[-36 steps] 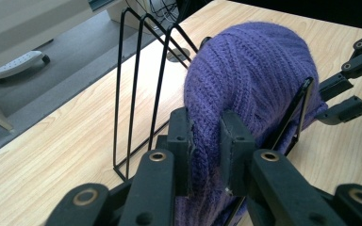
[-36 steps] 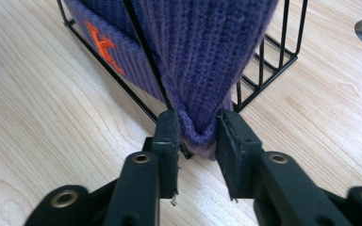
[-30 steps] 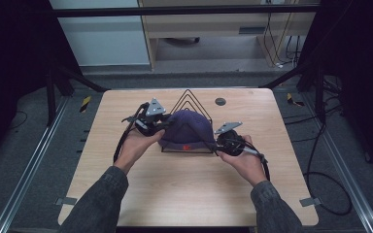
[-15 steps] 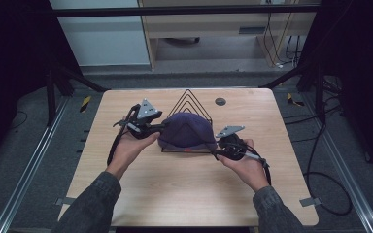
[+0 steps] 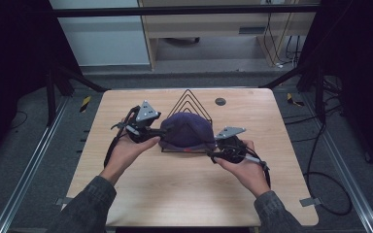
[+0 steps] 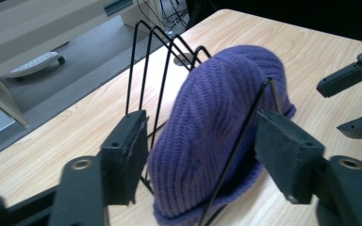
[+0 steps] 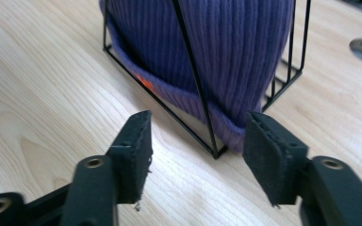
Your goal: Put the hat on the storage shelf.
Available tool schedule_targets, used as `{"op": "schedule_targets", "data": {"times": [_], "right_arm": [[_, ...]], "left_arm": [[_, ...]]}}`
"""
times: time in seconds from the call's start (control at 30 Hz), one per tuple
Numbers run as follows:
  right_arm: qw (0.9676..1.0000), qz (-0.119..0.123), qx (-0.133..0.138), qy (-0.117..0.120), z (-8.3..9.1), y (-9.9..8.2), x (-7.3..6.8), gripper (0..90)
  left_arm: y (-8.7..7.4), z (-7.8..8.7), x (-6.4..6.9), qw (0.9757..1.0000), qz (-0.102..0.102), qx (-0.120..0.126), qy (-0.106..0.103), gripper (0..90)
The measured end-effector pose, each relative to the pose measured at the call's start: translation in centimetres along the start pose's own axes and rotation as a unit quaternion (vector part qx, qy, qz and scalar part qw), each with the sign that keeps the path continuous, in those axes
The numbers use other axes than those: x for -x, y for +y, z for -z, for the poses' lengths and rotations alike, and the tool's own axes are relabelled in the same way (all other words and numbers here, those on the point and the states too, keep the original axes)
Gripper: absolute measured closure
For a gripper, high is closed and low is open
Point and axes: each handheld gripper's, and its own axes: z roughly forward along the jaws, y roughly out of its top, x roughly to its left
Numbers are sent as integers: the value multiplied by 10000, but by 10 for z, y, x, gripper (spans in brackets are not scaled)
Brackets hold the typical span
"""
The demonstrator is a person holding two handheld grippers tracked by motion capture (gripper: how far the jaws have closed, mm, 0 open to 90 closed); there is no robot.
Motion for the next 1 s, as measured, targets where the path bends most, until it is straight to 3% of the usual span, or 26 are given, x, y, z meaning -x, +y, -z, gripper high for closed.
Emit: {"op": "schedule_targets", "data": {"times": [0.27, 0.33, 0.43, 0.57, 0.73, 0.83, 1.0], "right_arm": [[9993, -50, 360, -80, 15, 10, -8, 215], [9983, -8, 570, -106, 26, 14, -10, 137], [9969, -9, 778, -123, 39, 13, -10, 102], [9959, -75, 886, -172, 53, 2, -5, 76], [9961, -147, 843, -221, 61, -14, 2, 68], [9960, -230, 836, -225, 67, -34, 10, 65], [9969, -355, 655, -257, 65, -60, 19, 65]], "left_arm": [[2, 7, 18, 9997, 114, -131, -192, 173], [1, 13, 24, 9995, 107, -160, -264, 140], [-4, 21, 29, 9991, 150, -175, -344, 111], [-15, 30, 33, 9988, 125, -214, -421, 91], [-31, 36, 33, 9988, 126, -296, -357, 84], [-45, 41, 28, 9986, 158, -398, -301, 76], [-78, 48, 10, 9977, 452, -438, -237, 64]]}}
